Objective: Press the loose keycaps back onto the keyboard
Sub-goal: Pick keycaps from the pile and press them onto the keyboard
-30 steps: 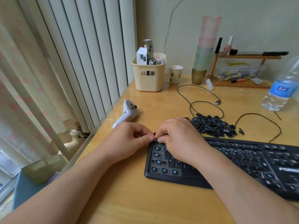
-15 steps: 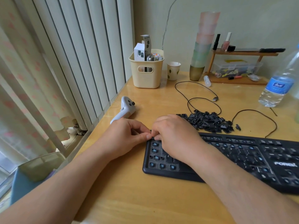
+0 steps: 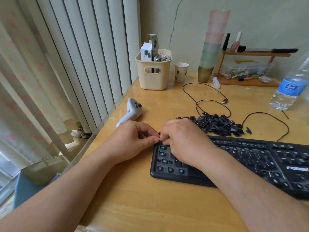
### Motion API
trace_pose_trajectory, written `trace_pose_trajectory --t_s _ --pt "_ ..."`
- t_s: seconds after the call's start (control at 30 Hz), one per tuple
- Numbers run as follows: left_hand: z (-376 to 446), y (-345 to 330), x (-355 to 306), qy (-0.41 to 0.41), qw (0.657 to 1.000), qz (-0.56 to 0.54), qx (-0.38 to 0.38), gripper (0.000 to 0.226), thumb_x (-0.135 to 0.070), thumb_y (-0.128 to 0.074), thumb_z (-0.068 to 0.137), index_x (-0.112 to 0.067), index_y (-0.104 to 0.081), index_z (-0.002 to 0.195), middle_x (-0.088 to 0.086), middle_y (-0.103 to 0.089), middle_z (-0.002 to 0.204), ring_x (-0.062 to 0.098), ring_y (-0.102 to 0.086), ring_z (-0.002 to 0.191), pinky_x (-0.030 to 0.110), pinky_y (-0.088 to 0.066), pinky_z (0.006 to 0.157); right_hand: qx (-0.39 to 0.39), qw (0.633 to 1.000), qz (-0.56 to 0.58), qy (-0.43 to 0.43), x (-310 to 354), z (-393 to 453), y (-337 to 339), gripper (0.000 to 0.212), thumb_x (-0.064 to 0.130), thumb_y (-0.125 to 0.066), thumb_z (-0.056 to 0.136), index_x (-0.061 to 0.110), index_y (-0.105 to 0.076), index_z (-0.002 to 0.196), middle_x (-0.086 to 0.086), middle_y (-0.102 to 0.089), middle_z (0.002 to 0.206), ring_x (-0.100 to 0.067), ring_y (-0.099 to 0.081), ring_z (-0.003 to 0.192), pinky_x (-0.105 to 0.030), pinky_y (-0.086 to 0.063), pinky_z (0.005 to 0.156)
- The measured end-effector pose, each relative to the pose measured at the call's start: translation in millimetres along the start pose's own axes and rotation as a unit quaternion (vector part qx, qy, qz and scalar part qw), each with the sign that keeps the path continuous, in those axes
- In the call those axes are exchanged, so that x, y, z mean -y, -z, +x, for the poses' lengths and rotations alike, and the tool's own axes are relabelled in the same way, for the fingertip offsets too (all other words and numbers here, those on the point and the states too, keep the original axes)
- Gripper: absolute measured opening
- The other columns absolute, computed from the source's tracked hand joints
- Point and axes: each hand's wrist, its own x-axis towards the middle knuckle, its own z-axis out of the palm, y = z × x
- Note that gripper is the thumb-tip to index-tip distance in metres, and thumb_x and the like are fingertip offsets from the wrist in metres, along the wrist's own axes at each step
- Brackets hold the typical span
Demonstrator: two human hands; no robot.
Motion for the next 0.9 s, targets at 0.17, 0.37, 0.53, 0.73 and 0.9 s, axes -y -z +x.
trace_pose_trajectory --t_s 0.17,0.37,0.53,0.73,0.9 --pt "5.3 0.9 2.6 0.047 0.998 -0.030 -0.006 0.011 -0.033 -0.067 0.100 -0.036 -0.076 0.096 -0.020 -0.074 0.088 -0.003 -0.064 0.082 0.018 -0.045 0.075 -0.049 0.986 0.134 -0.086 -10.2 -2.9 9.5 0.014 0.027 -0.069 0.098 0.033 -0.078 0.106 0.015 -0.067 0.102 -0.005 -0.059 0.097 -0.022 -0.044 0.081" --pt "5.2 1.8 2.3 0.043 0.999 -0.017 0.011 0.008 -0.035 -0.069 0.098 -0.036 -0.076 0.096 -0.022 -0.073 0.086 -0.007 -0.062 0.079 0.007 -0.040 0.068 -0.011 0.997 0.076 -0.034 -5.5 -1.9 2.4 0.015 0.039 -0.074 0.092 0.031 -0.079 0.104 0.014 -0.063 0.104 -0.011 -0.057 0.101 -0.036 -0.049 0.093" --pt "3.6 1.9 2.8 0.035 0.999 -0.014 0.012 0.005 -0.038 -0.076 0.092 -0.037 -0.075 0.097 -0.016 -0.072 0.089 -0.001 -0.062 0.081 0.008 -0.044 0.070 -0.004 1.000 0.008 -0.003 -2.2 1.1 1.7 0.016 0.039 -0.070 0.096 0.028 -0.080 0.098 0.012 -0.062 0.103 -0.014 -0.058 0.098 -0.037 -0.052 0.088" --pt "2.9 2.0 3.5 0.020 1.000 -0.013 0.013 0.006 -0.036 -0.078 0.090 -0.038 -0.077 0.096 -0.017 -0.071 0.086 -0.002 -0.059 0.076 0.007 -0.043 0.069 0.002 0.998 -0.050 0.029 -3.5 -1.5 1.0 0.024 0.036 -0.057 0.103 0.025 -0.076 0.112 0.007 -0.063 0.111 -0.021 -0.061 0.103 -0.041 -0.054 0.089" --pt "3.7 1.3 3.9 0.023 1.000 -0.015 0.007 0.005 -0.034 -0.078 0.091 -0.037 -0.078 0.095 -0.021 -0.070 0.083 -0.005 -0.058 0.074 0.006 -0.042 0.069 -0.008 1.000 -0.009 -0.008 -5.7 -1.9 -0.9 0.019 0.034 -0.061 0.102 0.024 -0.075 0.111 0.007 -0.063 0.111 -0.018 -0.058 0.104 -0.038 -0.050 0.092"
